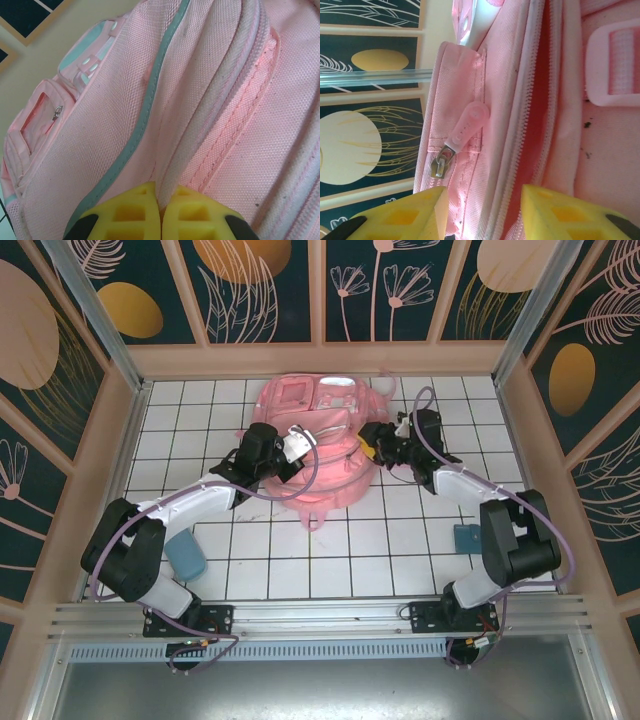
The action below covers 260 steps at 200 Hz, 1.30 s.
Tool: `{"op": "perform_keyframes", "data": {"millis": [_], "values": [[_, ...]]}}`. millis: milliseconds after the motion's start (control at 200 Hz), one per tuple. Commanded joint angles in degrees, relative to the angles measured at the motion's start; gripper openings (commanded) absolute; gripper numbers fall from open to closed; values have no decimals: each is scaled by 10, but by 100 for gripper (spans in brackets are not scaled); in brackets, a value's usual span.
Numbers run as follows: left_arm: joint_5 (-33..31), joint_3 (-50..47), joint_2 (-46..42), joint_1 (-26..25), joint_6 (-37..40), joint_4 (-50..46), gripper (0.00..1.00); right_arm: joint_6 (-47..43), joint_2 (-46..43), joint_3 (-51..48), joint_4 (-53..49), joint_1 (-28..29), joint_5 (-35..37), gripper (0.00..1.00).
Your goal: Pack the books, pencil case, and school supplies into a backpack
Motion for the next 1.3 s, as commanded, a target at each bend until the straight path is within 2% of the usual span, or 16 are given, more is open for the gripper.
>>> {"op": "perform_keyframes", "data": {"millis": [0,110,175,210,255,285,330,390,500,606,756,856,1056,1296], "values": [[13,2,-31,1,-28,56,0,28,24,22,50,12,-29,41],[1,3,-36,1,-45,52,1,46,52,37,81,24,-47,32],[-20,6,-45,0,-76,43,15,53,65,45,94,31,-52,25],[-36,7,-52,0,-104,36,26,54,70,47,100,35,-51,21],[-56,9,-63,1,-152,24,49,56,74,50,108,39,-48,18],[-67,9,-73,0,-190,14,60,57,79,52,114,42,-47,16],[-69,14,-85,0,-241,-10,68,60,83,55,123,48,-47,13],[-60,23,-97,1,-314,-46,73,66,91,60,139,57,-48,11],[-25,58,-101,0,-450,-128,74,82,99,63,161,69,-43,11],[16,86,-92,-4,-548,-189,72,94,99,65,176,79,-39,10],[41,107,-78,-42,-638,-230,66,87,101,80,161,91,-34,11],[45,106,-61,-69,-692,-235,57,85,105,84,159,97,-32,11],[43,97,-31,-87,-725,-213,45,86,104,83,159,100,-32,11],[19,117,12,-88,-723,-227,38,84,99,83,154,105,-32,10]]}}
